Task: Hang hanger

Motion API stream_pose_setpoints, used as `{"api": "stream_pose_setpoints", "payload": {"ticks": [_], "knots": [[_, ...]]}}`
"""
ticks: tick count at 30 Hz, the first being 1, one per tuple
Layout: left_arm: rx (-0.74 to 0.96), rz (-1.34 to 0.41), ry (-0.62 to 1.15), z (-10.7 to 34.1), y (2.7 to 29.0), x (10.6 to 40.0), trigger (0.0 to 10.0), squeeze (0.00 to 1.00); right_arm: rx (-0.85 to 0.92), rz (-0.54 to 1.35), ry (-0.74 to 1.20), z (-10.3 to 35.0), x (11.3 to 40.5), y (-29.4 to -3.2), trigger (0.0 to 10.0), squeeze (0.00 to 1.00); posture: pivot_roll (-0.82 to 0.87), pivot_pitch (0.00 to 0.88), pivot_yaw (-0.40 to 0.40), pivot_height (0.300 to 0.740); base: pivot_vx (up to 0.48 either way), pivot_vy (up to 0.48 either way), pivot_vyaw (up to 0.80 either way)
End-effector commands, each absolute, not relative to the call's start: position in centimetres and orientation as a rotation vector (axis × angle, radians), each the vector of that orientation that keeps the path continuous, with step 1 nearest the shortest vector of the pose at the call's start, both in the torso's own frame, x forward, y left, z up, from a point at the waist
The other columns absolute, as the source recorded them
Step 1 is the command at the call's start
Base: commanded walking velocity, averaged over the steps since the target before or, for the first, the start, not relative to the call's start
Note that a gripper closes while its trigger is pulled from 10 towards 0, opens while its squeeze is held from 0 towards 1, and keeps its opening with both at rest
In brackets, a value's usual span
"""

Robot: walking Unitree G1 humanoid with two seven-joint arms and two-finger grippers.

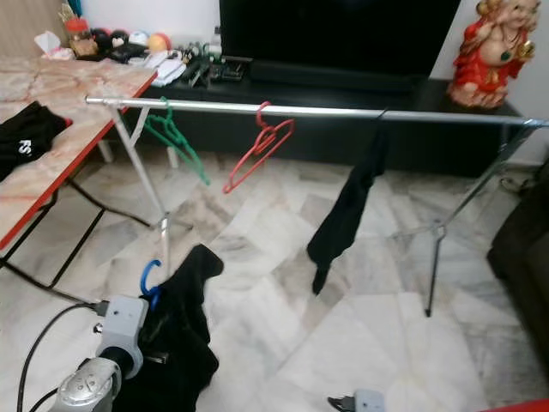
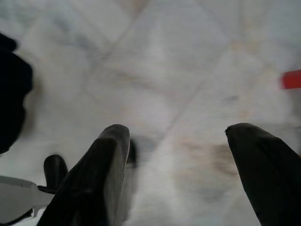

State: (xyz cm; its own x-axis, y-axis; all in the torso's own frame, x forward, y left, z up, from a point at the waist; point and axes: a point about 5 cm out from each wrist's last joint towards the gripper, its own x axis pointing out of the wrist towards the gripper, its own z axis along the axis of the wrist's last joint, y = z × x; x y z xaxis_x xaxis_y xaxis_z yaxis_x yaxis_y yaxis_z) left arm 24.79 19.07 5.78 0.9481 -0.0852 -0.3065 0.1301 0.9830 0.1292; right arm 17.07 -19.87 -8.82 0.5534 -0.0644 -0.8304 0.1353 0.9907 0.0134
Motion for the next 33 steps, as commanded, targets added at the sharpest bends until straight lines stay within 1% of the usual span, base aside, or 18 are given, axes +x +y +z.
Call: {"api": "stream_pose_setpoints", "payload": {"ticks": [1,5,15,17,26,33], "knots": [[0.163,-0.096,0.276,6.3,19.7,24.9,10.0,0.00,0.091,-0.106,0.989,-9.0,16.7,-19.4,10.0,0.00,0.06,0.075,-0.044,0.740,0.000,-0.472,0.00],[0.165,-0.094,0.283,6.2,19.9,24.9,10.0,0.00,0.090,-0.110,0.991,-9.0,16.7,-19.5,10.0,0.00,0.06,0.079,-0.042,0.740,0.000,-0.472,0.00],[0.137,-0.070,0.267,6.4,20.6,24.2,10.0,0.00,0.099,-0.139,0.981,-8.8,17.0,-20.0,10.0,0.00,0.06,0.118,-0.046,0.740,0.000,0.000,0.00],[0.108,-0.070,0.230,6.9,20.6,24.3,10.0,0.00,0.104,-0.144,0.978,-8.8,17.2,-19.9,10.0,0.00,0.07,0.128,-0.050,0.740,0.000,0.000,0.00],[0.087,-0.070,0.217,7.1,20.0,24.4,10.0,0.00,0.110,-0.141,0.960,-8.5,17.9,-19.9,10.0,0.00,0.06,0.146,-0.057,0.740,0.423,0.000,0.00],[0.086,-0.067,0.216,7.2,20.3,24.4,10.0,0.00,0.108,-0.131,0.960,-8.4,18.2,-19.4,10.0,0.00,0.06,0.153,-0.057,0.740,0.476,0.000,0.00]]}}
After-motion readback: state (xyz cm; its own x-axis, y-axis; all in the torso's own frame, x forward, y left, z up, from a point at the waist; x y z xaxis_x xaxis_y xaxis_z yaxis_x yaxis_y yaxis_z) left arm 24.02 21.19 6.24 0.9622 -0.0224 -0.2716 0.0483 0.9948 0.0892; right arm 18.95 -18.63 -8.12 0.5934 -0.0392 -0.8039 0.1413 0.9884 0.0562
